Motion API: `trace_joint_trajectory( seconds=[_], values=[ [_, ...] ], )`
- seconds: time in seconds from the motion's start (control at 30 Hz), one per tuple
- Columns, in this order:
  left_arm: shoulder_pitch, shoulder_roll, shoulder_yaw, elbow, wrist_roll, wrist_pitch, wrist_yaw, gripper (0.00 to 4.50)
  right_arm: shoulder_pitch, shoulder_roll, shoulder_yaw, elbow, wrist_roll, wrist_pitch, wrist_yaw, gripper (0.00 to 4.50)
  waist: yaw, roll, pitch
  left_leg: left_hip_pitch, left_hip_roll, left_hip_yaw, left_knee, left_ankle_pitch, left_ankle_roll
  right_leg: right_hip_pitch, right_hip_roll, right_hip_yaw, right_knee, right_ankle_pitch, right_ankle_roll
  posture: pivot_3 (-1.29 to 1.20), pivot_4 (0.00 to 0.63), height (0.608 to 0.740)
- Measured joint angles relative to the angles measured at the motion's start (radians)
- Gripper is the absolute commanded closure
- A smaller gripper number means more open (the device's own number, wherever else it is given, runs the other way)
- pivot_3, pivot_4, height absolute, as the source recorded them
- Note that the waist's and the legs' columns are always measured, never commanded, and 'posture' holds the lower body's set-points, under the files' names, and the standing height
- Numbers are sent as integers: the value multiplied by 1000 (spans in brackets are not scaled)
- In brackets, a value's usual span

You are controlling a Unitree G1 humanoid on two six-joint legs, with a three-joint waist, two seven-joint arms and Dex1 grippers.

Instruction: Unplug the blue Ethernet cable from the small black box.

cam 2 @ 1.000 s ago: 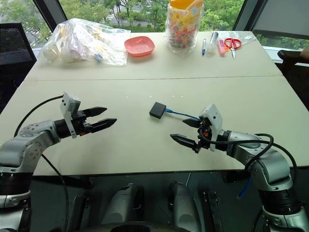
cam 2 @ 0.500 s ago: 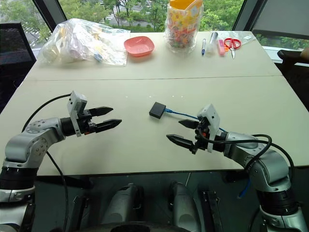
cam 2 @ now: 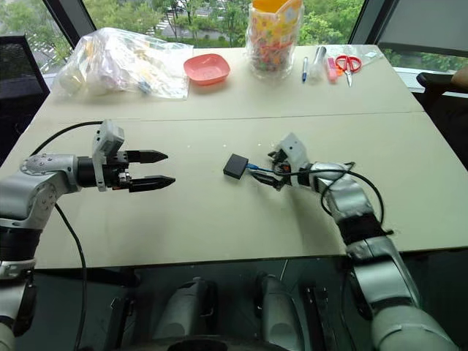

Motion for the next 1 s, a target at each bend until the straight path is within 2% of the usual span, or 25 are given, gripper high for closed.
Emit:
trace_joint_trajectory(
  seconds=[0.07,0.17,0.33,0.4,0.5,0.6,0.8,1.0],
  values=[
    [18,-6,9,-21,-4,5,16,227,-74,33,-1,158,-34,-76,25,0,-6,0,0,2,0,0,0,0,0,1,0,0,1,0,0,0,150,740],
    [82,-17,27,-74,-9,10,55,176,-143,63,2,321,-90,-184,56,940,-12,0,0,10,1,0,-1,0,0,7,0,2,1,0,0,0,150,740],
    [161,-16,78,-134,-33,42,105,176,-160,66,-2,395,-129,-286,142,3540,-8,-1,-1,12,3,0,-1,1,-2,8,0,2,3,-2,-3,0,150,740],
    [174,-15,101,-146,-43,46,116,176,-155,65,-3,395,-137,-306,170,4454,-6,-1,-1,12,3,0,-1,1,-2,8,0,3,3,-2,-3,0,150,740],
    [171,-21,103,-142,-45,41,125,176,-139,60,-9,377,-153,-333,171,4454,-4,-1,-2,12,3,0,-1,1,-2,9,-1,3,3,-2,-3,0,150,740],
    [84,-66,95,-47,-35,14,129,176,-111,45,-1,319,-208,-415,104,4454,0,-1,-1,11,2,0,-1,2,-3,8,-1,2,3,-2,-3,0,150,740],
    [-230,-188,60,341,-21,-21,39,176,-88,-100,24,58,-407,-654,-120,4454,0,-1,-1,9,-4,1,-1,2,-3,5,-2,3,3,0,1,0,150,740],
    [-475,-331,2,737,46,-114,-99,176,-62,-116,20,-159,-487,-724,-232,4454,-7,-4,-1,9,-3,5,-3,2,-3,4,-1,4,4,-1,1,0,150,740]
  ],
)
